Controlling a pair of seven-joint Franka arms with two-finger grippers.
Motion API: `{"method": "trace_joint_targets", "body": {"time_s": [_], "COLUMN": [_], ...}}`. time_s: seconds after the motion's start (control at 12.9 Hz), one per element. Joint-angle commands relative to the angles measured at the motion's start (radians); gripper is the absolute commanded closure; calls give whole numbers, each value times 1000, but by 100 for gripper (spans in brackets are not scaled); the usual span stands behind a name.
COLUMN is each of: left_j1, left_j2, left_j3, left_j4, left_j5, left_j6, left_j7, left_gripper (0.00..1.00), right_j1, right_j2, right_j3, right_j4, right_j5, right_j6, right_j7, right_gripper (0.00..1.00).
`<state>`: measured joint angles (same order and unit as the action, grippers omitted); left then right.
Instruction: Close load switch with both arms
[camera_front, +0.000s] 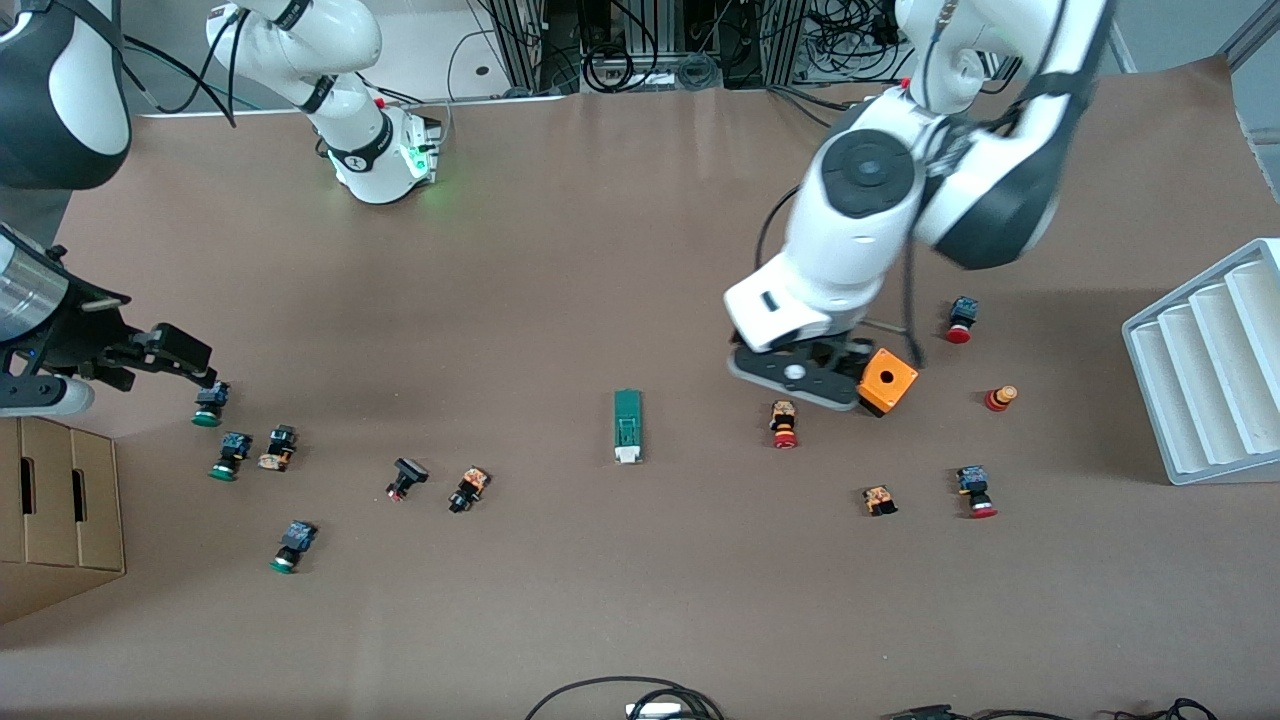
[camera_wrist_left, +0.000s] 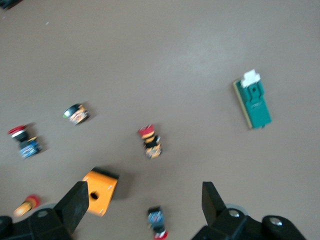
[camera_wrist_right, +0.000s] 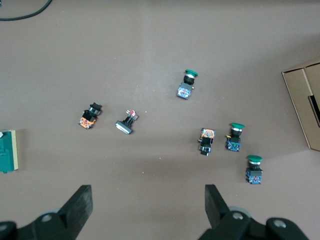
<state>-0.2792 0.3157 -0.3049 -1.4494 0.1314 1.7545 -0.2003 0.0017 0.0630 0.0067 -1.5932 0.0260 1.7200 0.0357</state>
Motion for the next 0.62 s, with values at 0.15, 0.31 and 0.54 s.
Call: {"method": "trace_joint_targets", "body": {"time_s": [0.15,0.31,0.54], "left_j1": [124,185,245], "left_j2": [-3,-30,-76], "left_j3": [-8,-3,9], "left_j4": [80,78,51], "left_j5": [-26,-26,-24], "left_j6": [-157,-199,-236], "left_j7": [151,179,183], "left_gripper": [0,0,0], "right_j1": [-5,-8,-14], "right_j2": [4,4,6], "right_j3": [9,9,9], "right_j4": [12,12,10], "right_j5": [-11,-11,-9], "right_j6": [-33,-42,-46], "right_j7": [-10,-11,-13], "right_gripper": [0,0,0]}}
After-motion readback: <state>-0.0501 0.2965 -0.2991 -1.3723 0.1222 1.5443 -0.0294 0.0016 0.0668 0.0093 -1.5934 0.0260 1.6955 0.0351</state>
